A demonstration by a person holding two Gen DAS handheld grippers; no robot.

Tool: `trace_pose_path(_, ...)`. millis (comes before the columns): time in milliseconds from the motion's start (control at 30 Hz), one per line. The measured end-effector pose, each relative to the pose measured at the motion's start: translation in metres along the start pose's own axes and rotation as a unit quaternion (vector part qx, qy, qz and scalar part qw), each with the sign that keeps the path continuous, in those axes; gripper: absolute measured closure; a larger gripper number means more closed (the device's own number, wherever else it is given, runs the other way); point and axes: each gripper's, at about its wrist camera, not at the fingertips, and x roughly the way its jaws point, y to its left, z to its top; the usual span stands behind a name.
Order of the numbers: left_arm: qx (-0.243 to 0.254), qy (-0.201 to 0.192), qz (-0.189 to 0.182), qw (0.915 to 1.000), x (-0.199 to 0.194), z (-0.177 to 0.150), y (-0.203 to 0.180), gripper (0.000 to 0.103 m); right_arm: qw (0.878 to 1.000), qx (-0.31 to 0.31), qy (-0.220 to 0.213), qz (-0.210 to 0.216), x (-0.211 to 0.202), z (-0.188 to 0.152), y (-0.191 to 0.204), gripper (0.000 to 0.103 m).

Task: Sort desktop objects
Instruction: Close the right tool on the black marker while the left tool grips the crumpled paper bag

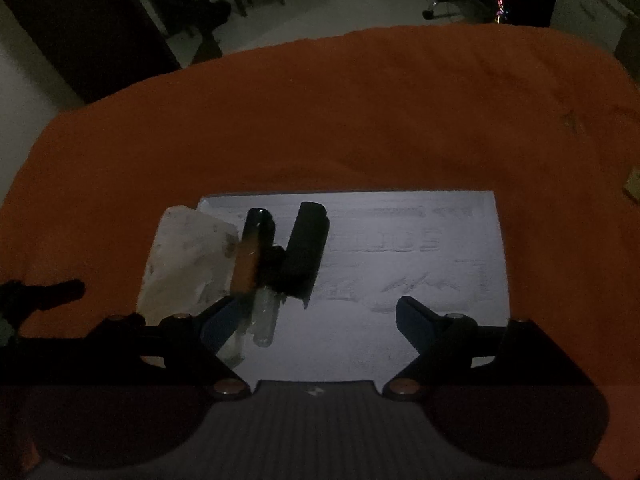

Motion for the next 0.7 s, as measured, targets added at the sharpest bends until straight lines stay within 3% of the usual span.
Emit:
trace_pose_path(233,-0.002,0.018,0.036,0.9992,0.019,0.000,-0.005,0.026,0.999,0.048,0.011,0.002,0.042,0.012,-0.006,0.024)
trace_pose_path(700,0.011,0.035,0.050,0.9981,0.030,0.012,-0.028,0.026,0.999,0.026,0.003,-0.025,0.091,0.015,0.018,0.033)
